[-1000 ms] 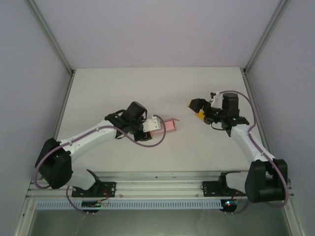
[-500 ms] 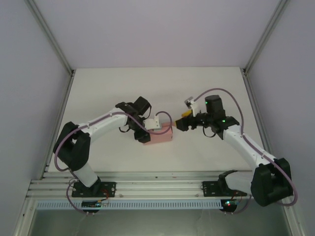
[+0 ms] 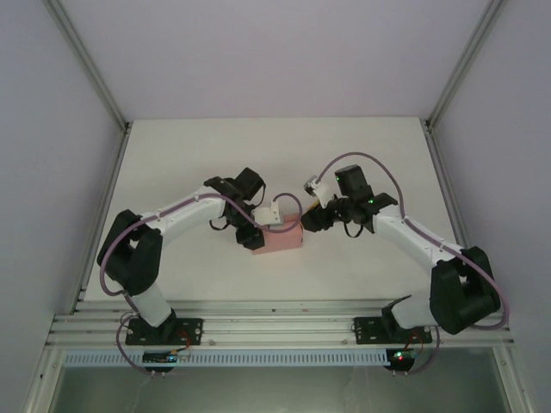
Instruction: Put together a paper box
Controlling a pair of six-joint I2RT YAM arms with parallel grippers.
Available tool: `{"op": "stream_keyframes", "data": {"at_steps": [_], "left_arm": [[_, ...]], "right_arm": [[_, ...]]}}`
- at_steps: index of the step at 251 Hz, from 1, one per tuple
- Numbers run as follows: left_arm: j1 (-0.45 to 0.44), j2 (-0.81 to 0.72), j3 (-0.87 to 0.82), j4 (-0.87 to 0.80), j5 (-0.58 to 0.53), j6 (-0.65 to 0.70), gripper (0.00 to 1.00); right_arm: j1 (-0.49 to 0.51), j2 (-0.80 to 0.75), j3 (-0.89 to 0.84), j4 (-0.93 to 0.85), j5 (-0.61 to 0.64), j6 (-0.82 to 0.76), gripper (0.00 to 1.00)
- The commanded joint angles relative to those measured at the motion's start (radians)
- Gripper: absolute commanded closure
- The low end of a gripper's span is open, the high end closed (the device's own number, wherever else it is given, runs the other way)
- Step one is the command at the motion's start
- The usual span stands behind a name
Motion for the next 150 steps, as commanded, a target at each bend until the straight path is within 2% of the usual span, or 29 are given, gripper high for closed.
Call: {"op": "stream_keyframes", "data": {"at_steps": [1,34,65,86,110,150], "left_arm": [[0.004,0.009,0.033,-0.019,0.031,0.01,0.59],[0.003,0.005,0.034,-0.01,0.029,0.004,0.59],[0.004,0.007,0.038,0.002,0.025,-0.01,0.59],[0.003,0.009,0.039,0.021,0.016,-0.023,0.59],[0.004,0.01,0.039,0.049,0.007,-0.044,0.58],[0.003,0.027,0.047,0.079,0.005,-0.069,0.58]], "right_arm": [[0.011,0.021,0.045,-0.051,-0.012,-0.017,0.59],[0.041,0.044,0.086,-0.109,0.01,-0.014,0.82],[0.07,0.05,0.112,-0.136,0.023,0.065,0.97],[0.087,0.049,0.122,-0.149,0.059,0.166,1.0],[0.099,0.045,0.115,-0.136,0.113,0.362,1.0],[0.114,0.018,0.039,0.024,0.091,0.687,1.0]]}}
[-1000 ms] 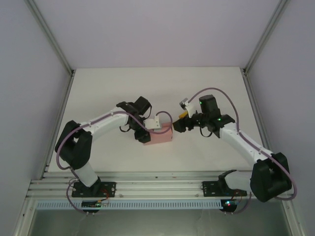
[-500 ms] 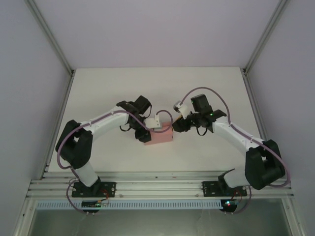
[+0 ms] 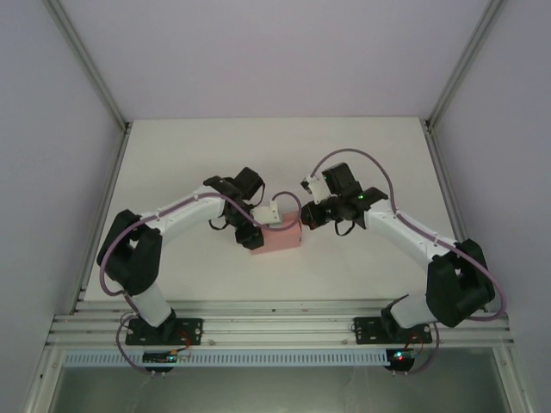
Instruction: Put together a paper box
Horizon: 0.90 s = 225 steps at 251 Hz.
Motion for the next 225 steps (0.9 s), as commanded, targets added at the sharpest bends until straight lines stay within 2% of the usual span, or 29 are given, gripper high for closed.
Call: {"op": "stream_keyframes", "data": {"at_steps": [1,43,65,98,132,155,186,225], "left_arm": [[-0.002,0.026,0.043,0.086,0.013,-0.035,0.58],[-0.001,0.045,0.058,0.087,0.011,-0.047,0.58],[-0.001,0.046,0.06,0.096,0.024,-0.046,0.58],[-0.001,0.051,0.062,0.099,0.026,-0.044,0.57],[-0.001,0.055,0.062,0.102,0.03,-0.046,0.56],[-0.001,0.055,0.065,0.103,0.03,-0.05,0.56],[-0.002,0.056,0.07,0.103,0.039,-0.047,0.56],[-0.001,0.063,0.084,0.103,0.045,-0.057,0.52]], "right_arm": [[0.029,-0.029,-0.046,0.104,-0.043,0.315,1.0],[0.049,-0.066,-0.11,0.18,0.049,0.427,1.0],[0.062,-0.081,-0.143,0.194,0.108,0.344,1.0],[0.069,-0.102,-0.221,0.212,0.13,0.184,1.0],[0.082,-0.14,-0.348,0.367,0.179,0.085,1.0],[0.082,-0.165,-0.407,0.388,0.179,0.072,1.0],[0.118,-0.206,-0.449,0.435,0.267,0.024,1.0],[0.136,-0.209,-0.44,0.409,0.346,0.053,1.0]]}}
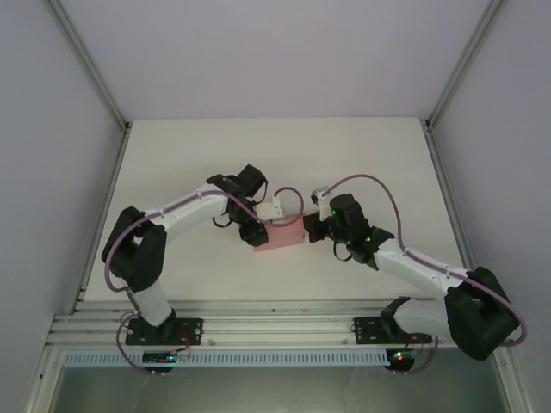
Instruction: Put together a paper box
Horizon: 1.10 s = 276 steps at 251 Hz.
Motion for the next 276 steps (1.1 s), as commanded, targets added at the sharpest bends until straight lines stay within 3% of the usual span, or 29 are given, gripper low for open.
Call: {"op": "stream_keyframes", "data": {"at_steps": [1,86,132,165,195,210,216,241,276], "left_arm": [[-0.006,0.025,0.052,0.066,0.04,-0.022,0.52],[-0.003,0.031,0.071,0.071,0.055,-0.03,0.51],[-0.006,0.023,0.059,0.074,0.046,-0.033,0.5],[-0.003,0.007,0.059,0.071,0.03,-0.043,0.4],[-0.002,-0.032,0.07,0.069,0.003,-0.085,0.16],[-0.003,-0.065,0.068,0.071,-0.014,-0.111,0.09],[-0.003,-0.082,0.065,0.074,-0.015,-0.12,0.0],[-0.003,-0.169,0.018,0.106,-0.05,-0.187,0.0],[-0.004,-0.306,-0.087,0.157,-0.2,-0.387,0.0]], "right_arm": [[0.035,0.017,-0.033,-0.117,0.067,-0.016,1.0],[0.109,0.072,-0.034,-0.009,0.148,0.028,1.0],[0.136,0.079,-0.042,-0.052,0.195,0.002,1.0],[0.135,0.063,-0.062,-0.079,0.197,0.008,1.0],[0.136,0.047,-0.012,-0.111,0.242,0.03,1.0],[0.137,0.043,0.014,-0.145,0.263,0.053,1.0],[0.136,0.043,0.026,-0.158,0.26,0.06,1.0],[0.139,0.046,0.074,-0.23,0.274,0.099,1.0],[0.14,0.053,0.139,-0.337,0.316,0.148,1.0]]}}
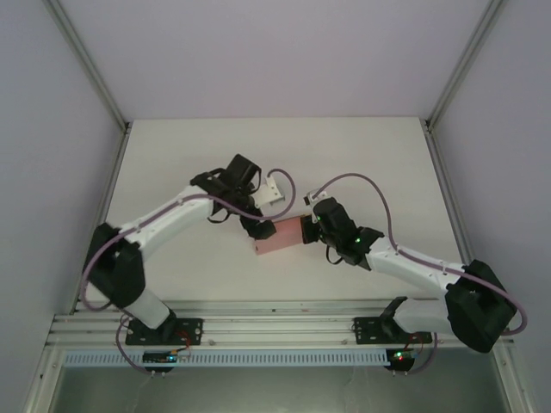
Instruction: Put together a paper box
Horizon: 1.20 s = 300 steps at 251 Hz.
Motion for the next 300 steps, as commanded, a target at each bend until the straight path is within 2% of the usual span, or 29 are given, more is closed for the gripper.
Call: {"op": "stream_keyframes", "data": {"at_steps": [1,25,50,62,105,136,190,200,210,243,255,300], "left_arm": [[-0.004,-0.122,-0.075,0.039,-0.131,-0.196,0.0],[-0.006,-0.184,-0.126,0.034,-0.185,-0.321,0.01],[-0.02,-0.204,-0.136,0.009,-0.18,-0.382,0.15],[-0.032,-0.203,-0.137,0.001,-0.18,-0.403,0.25],[-0.114,-0.187,-0.143,-0.016,-0.212,-0.447,0.48],[-0.123,-0.156,-0.116,-0.046,-0.309,-0.504,0.65],[-0.124,-0.119,-0.094,-0.086,-0.378,-0.548,0.66],[-0.125,-0.118,-0.095,-0.082,-0.384,-0.544,0.69],[-0.124,-0.117,-0.095,-0.074,-0.385,-0.547,0.73],[-0.124,-0.116,-0.072,-0.084,-0.359,-0.555,0.73],[-0.126,-0.125,-0.063,-0.102,-0.366,-0.556,0.68],[-0.116,-0.186,-0.083,-0.117,-0.431,-0.54,0.63]], "right_arm": [[0.008,0.016,0.056,-0.197,0.045,0.072,1.0],[0.01,0.031,0.092,-0.234,0.033,0.098,1.0],[0.014,0.059,0.13,-0.279,0.042,0.13,1.0],[0.017,0.073,0.146,-0.3,0.051,0.141,1.0],[0.041,0.105,0.162,-0.315,0.071,0.161,1.0],[0.051,0.11,0.162,-0.308,0.071,0.162,1.0],[0.054,0.098,0.152,-0.307,0.07,0.16,1.0],[0.055,0.098,0.152,-0.306,0.068,0.156,1.0],[0.055,0.099,0.152,-0.307,0.069,0.155,1.0],[0.059,0.097,0.149,-0.311,0.07,0.154,1.0],[0.059,0.094,0.149,-0.318,0.074,0.155,1.0],[0.059,0.082,0.149,-0.326,0.076,0.152,1.0]]}}
